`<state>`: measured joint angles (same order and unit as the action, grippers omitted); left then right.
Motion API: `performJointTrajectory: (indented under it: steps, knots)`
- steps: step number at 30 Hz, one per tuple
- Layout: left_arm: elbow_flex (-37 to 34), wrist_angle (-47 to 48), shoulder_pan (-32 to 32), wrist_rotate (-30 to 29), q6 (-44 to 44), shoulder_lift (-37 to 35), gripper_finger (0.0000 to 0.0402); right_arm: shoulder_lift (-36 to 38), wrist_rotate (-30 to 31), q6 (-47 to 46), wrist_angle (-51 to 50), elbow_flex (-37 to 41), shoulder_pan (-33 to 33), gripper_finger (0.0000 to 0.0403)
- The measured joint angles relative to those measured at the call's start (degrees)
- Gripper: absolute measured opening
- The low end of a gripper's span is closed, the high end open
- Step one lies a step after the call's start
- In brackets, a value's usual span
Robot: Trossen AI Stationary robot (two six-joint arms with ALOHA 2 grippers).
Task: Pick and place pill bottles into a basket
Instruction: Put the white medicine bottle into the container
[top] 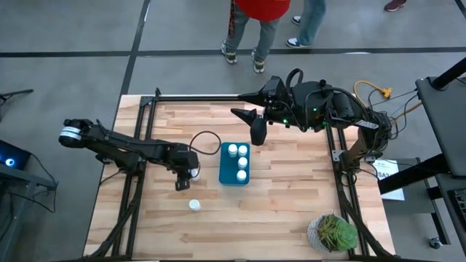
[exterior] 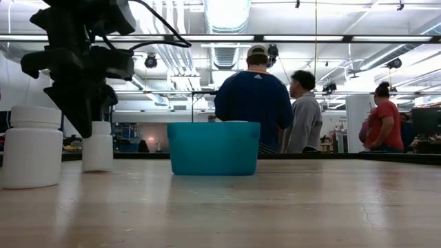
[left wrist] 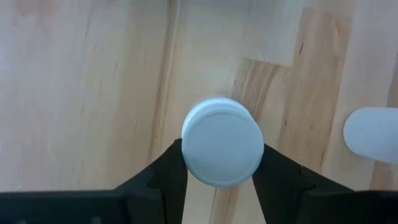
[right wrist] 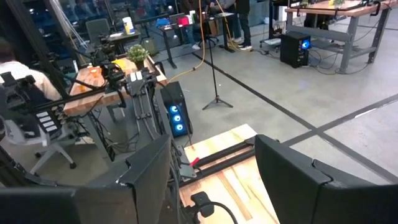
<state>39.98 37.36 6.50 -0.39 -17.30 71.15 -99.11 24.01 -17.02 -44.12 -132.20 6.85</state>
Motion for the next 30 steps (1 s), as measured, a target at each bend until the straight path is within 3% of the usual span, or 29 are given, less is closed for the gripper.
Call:
performJointTrajectory:
  steps: [17,30]
  knots:
    - [11.2,2.2,-0.1,-2.3,0.4,0.9,0.0136,0.0,0.0,0.6,0.0,-0.4,0.0,0.0224]
    - [28.9,12.7,-1.5,-4.7,9.7,13.9,0.0136,0.1,0.2,1.6,-0.2,-1.3,0.0,0.0224]
